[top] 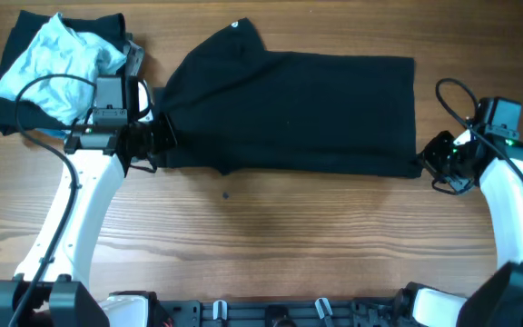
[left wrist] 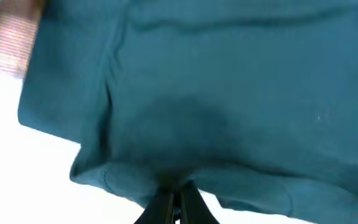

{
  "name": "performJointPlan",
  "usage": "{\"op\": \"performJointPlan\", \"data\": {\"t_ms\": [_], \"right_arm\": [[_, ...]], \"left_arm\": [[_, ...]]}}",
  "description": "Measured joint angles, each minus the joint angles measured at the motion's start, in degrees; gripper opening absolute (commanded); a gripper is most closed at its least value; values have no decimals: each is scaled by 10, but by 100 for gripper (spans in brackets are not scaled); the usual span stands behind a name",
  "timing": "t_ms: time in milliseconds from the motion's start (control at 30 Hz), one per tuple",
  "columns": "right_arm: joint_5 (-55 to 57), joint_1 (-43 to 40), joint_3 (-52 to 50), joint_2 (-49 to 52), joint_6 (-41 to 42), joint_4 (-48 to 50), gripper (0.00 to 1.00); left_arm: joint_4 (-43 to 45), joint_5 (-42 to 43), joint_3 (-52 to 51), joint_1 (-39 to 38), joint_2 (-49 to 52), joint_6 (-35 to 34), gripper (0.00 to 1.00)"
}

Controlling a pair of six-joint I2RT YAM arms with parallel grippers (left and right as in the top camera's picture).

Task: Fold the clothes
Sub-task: 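Lift the hem and fold it upward toward the collar with both grippers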

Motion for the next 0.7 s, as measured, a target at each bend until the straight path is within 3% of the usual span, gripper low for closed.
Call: {"op": "performJointPlan", "data": {"t_ms": [333, 367, 400, 433, 467, 567, 700], "right_arm": [[-14, 0, 0, 32, 5, 104, 6], [-14, 0, 0, 38, 6, 111, 22], [-15, 0, 0, 45, 7, 116, 38], [-15, 0, 0, 52, 9, 126, 45], [-15, 0, 0, 63, 9, 138, 48], [-15, 0, 0, 84, -4, 146, 54], [-10, 0, 2, 86, -25, 75, 59]], "left_arm": [[82, -16, 0, -2, 64, 1, 8], [103, -17, 0, -2, 83, 1, 17], [113, -17, 0, -2, 97, 1, 40], [125, -18, 0, -2, 108, 4, 61], [145, -19, 0, -2, 123, 4, 72], [152, -19, 0, -2, 139, 8, 74], [98, -19, 1, -2, 140, 29, 71]]}}
